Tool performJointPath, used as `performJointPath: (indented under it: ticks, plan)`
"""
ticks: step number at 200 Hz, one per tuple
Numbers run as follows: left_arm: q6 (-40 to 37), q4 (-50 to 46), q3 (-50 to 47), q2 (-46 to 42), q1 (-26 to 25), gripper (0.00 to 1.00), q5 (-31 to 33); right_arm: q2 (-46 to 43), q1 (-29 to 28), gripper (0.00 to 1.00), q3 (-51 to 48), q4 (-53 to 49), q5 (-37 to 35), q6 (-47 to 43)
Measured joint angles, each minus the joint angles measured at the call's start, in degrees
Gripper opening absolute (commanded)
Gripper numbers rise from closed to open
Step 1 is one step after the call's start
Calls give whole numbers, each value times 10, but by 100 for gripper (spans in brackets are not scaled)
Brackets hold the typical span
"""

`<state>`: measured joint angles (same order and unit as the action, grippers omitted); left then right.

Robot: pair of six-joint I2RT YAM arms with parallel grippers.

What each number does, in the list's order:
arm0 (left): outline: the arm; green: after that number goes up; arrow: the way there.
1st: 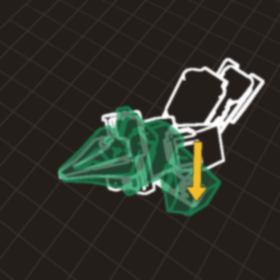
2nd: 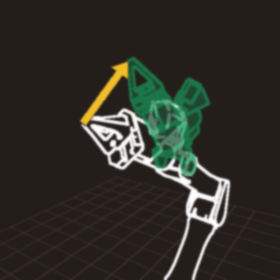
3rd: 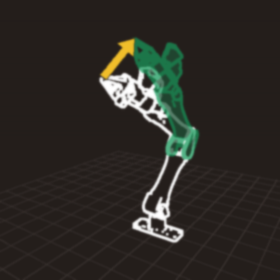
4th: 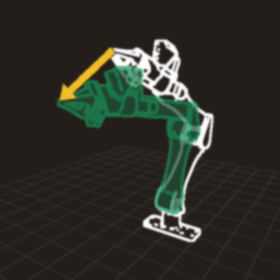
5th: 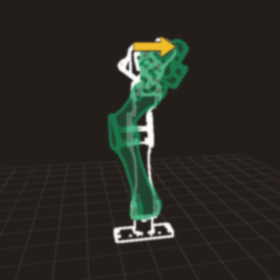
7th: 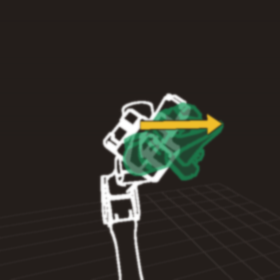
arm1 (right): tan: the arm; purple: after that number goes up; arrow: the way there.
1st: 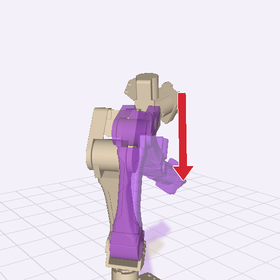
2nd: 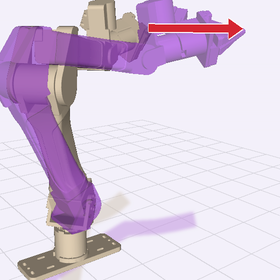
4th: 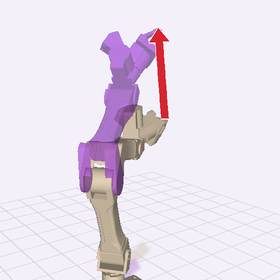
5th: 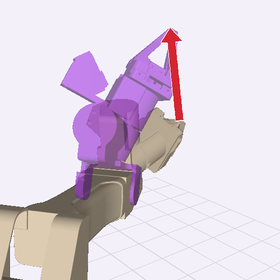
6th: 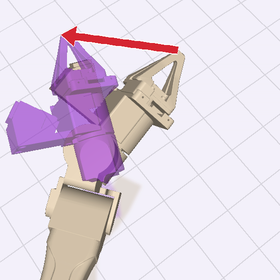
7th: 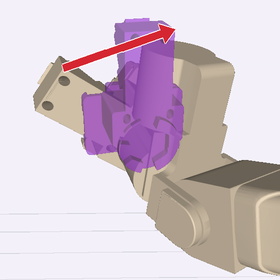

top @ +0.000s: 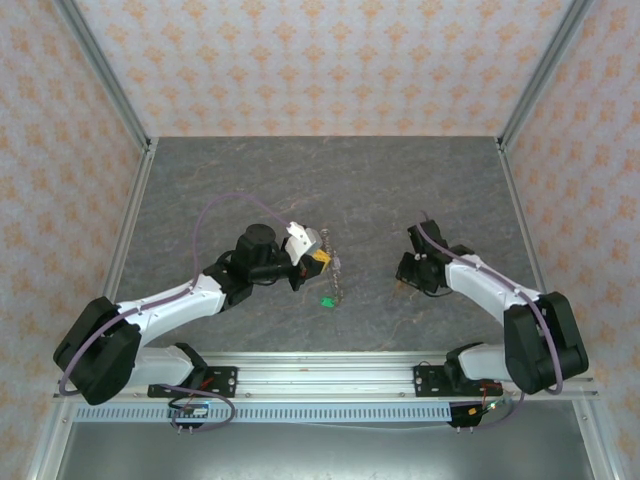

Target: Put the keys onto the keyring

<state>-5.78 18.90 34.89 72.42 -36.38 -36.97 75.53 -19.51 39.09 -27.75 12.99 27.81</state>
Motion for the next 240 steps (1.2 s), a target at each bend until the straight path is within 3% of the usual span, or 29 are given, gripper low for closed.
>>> performJointPath:
  ticks: [64,174,240]
  plan:
    - [0,0,2,0,0,0,0,69,-46,31,41,-43,-70,-7]
    - [0,0,4,5,0,0,0,95,-49,31,57,-49,-72,-7]
    - [0,0,4,5,0,0,0,109,-50,22,60,-48,-77,-9]
